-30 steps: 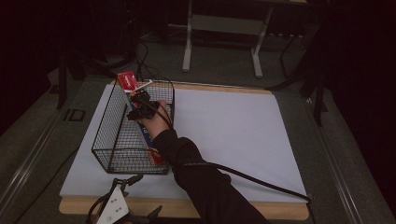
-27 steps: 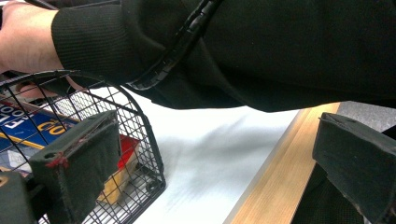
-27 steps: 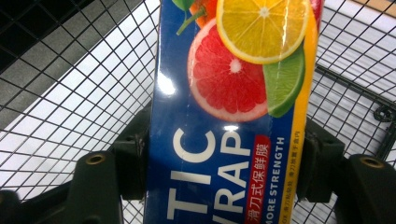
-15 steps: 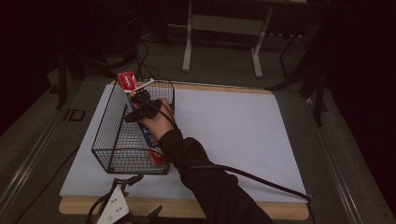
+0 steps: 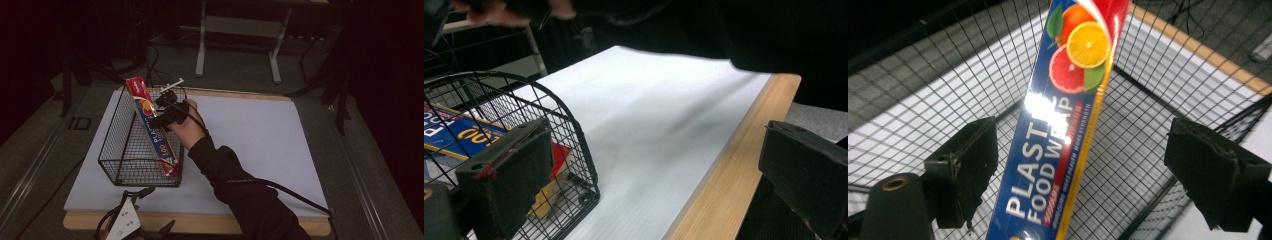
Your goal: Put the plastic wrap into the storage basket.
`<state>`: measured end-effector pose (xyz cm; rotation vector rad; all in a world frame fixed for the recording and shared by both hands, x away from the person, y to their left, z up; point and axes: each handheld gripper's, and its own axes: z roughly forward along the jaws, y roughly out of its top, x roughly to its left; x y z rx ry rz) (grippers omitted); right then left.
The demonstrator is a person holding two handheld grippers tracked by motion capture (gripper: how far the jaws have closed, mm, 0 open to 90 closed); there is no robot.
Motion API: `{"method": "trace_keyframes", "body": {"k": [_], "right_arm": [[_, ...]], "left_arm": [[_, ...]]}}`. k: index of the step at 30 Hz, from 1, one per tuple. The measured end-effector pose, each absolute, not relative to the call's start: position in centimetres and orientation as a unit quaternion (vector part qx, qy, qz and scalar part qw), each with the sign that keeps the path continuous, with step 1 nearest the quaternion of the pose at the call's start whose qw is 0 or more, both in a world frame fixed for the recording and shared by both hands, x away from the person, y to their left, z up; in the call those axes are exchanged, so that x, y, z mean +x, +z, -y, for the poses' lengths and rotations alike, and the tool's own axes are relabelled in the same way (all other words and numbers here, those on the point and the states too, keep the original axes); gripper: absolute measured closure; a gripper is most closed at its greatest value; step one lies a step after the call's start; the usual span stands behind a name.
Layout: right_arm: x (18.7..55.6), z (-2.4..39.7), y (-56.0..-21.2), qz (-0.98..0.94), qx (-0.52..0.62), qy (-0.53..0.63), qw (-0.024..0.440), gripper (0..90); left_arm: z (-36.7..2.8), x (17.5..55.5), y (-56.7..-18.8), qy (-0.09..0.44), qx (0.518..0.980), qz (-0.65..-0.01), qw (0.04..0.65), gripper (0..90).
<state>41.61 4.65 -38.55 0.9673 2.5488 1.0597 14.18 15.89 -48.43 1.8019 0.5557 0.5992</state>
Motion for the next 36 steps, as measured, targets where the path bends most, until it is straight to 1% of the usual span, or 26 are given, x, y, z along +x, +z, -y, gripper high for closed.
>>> {"method": "trace_keyframes", "body": {"k": [3,9,16,17,18,23,26,29,32,33,36], "right_arm": [[41.3,-3.0,-37.4,-0.860,0.329,0.374,0.108,14.3],[40.7,0.1,-35.8,-0.855,0.324,0.382,0.132,14.6],[40.3,4.1,-35.4,-0.849,0.331,0.388,0.139,14.6],[40.3,4.1,-35.4,-0.849,0.331,0.388,0.139,14.6],[40.1,5.2,-35.5,-0.846,0.333,0.392,0.140,14.6],[39.7,7.8,-36.1,-0.840,0.341,0.397,0.143,14.4],[39.5,9.3,-36.6,-0.836,0.348,0.403,0.136,14.4],[39.0,11.0,-37.2,-0.828,0.350,0.414,0.143,15.6],[38.8,12.1,-37.6,-0.823,0.353,0.423,0.136,15.6],[38.6,13.2,-38.1,-0.819,0.357,0.430,0.132,15.6],[38.4,14.5,-38.9,-0.814,0.364,0.432,0.134,15.6]], "left_arm": [[-15.9,14.2,-48.4,0.253,0.761,-0.235,0.549,1.8],[-15.8,14.3,-48.5,0.253,0.762,-0.235,0.548,1.7],[-15.7,14.4,-48.5,0.253,0.763,-0.236,0.546,1.7],[-15.7,14.4,-48.5,0.253,0.763,-0.236,0.546,1.7],[-15.7,14.4,-48.5,0.253,0.764,-0.235,0.546,1.7],[-15.6,14.4,-48.5,0.253,0.764,-0.234,0.545,1.8],[-15.6,14.4,-48.5,0.252,0.764,-0.234,0.545,1.7],[-15.6,14.5,-48.5,0.253,0.764,-0.236,0.544,1.7],[-15.6,14.6,-48.6,0.252,0.764,-0.236,0.544,1.7],[-15.6,14.6,-48.6,0.253,0.765,-0.236,0.543,1.8],[-15.5,14.6,-48.6,0.252,0.766,-0.235,0.542,1.7]]}}
